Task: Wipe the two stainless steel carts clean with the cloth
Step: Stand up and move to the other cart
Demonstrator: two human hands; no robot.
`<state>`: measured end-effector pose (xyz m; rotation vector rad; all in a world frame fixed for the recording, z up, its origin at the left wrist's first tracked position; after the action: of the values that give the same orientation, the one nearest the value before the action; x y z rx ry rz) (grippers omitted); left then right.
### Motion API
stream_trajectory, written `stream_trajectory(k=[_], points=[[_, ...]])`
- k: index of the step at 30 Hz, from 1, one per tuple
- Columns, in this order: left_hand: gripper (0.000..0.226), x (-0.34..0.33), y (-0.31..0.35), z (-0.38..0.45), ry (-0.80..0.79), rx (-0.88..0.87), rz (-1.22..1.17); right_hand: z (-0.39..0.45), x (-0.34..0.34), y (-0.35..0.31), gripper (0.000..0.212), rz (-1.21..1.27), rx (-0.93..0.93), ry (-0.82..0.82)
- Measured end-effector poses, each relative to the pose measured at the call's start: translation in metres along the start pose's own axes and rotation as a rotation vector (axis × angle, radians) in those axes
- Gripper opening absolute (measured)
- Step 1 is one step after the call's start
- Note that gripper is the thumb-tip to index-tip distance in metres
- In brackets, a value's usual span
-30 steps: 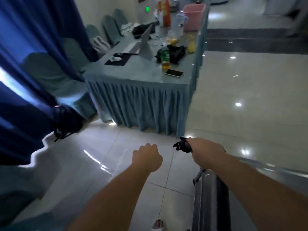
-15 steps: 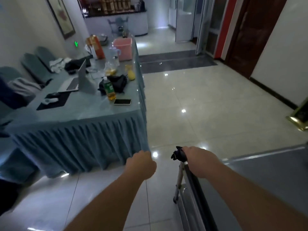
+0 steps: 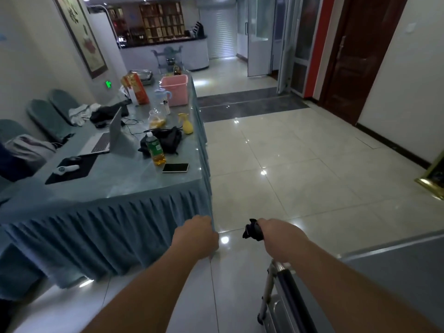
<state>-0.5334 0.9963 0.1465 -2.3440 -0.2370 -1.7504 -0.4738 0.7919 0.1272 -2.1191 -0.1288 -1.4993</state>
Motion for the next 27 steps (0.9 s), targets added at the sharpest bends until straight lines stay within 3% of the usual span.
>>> stream_trajectory(k=[7,13,18,27], points=[[0.040,-0.001,-0.046,0.118,-0.017,-0.145,-0.008,0.104,0.015,-0.004,0.047,0.021,-0.168,0.020],[0.026,0.018,-0.058,0.215,-0.033,-0.274,0.105,0.161,0.029,0.008,0.033,0.101,-0.308,0.052],[0.041,0.023,-0.014,0.277,-0.048,-0.387,0.168,0.194,0.034,0.042,0.030,0.139,-0.383,0.044],[0.045,0.073,0.100,0.379,-0.003,-0.513,0.271,0.280,0.090,0.141,0.025,0.233,-0.428,0.067]])
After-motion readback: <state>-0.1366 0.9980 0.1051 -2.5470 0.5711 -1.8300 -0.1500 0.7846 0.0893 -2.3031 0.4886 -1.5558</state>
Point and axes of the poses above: each hand's wrist, its own z-axis towards the middle knuckle, its own x-axis out of the back of the hand, y = z × x, the point moved 9 cm from there along z, towards the middle knuckle, and after that the axes turned 14 degrees about z, right-handed, at the moved point
